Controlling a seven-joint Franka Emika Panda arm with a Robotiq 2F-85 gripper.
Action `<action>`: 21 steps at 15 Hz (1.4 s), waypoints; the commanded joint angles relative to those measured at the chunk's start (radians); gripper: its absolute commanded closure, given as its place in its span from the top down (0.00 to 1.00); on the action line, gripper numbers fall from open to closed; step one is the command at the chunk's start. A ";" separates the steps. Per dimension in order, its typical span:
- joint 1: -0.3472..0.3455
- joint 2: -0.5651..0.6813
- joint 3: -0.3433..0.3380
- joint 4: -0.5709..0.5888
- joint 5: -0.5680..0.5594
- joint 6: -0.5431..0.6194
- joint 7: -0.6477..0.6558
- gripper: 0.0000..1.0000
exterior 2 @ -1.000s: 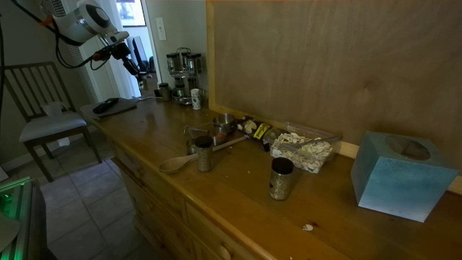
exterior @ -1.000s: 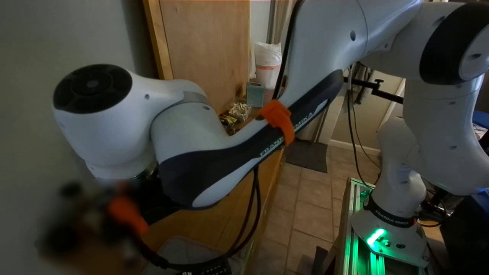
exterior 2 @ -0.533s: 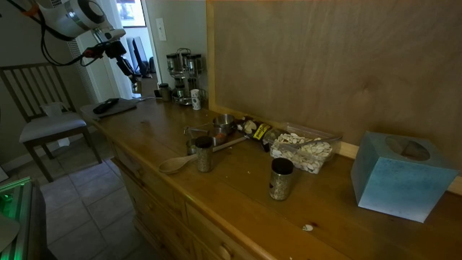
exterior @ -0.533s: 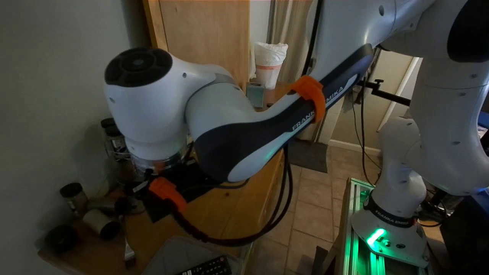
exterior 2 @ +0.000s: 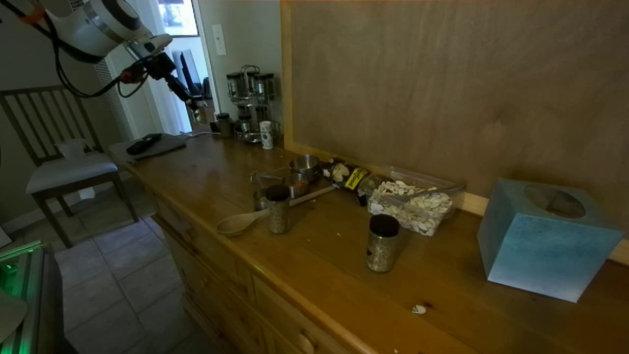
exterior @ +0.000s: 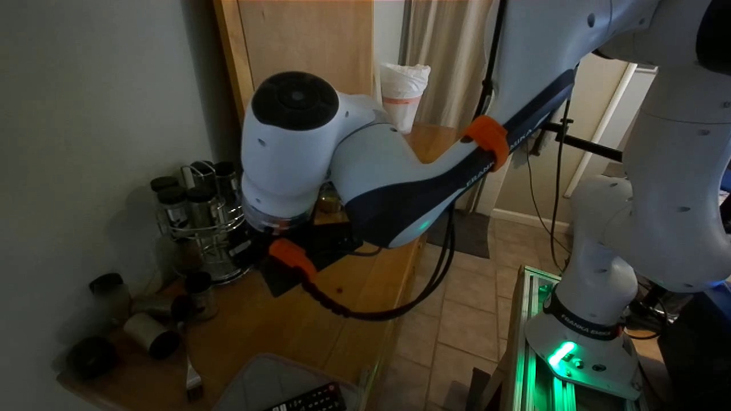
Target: Pick up one container on the left and put it at the bottom of the seasoning rack
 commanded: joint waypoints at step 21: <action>-0.090 0.140 0.055 0.069 -0.453 0.132 0.332 0.23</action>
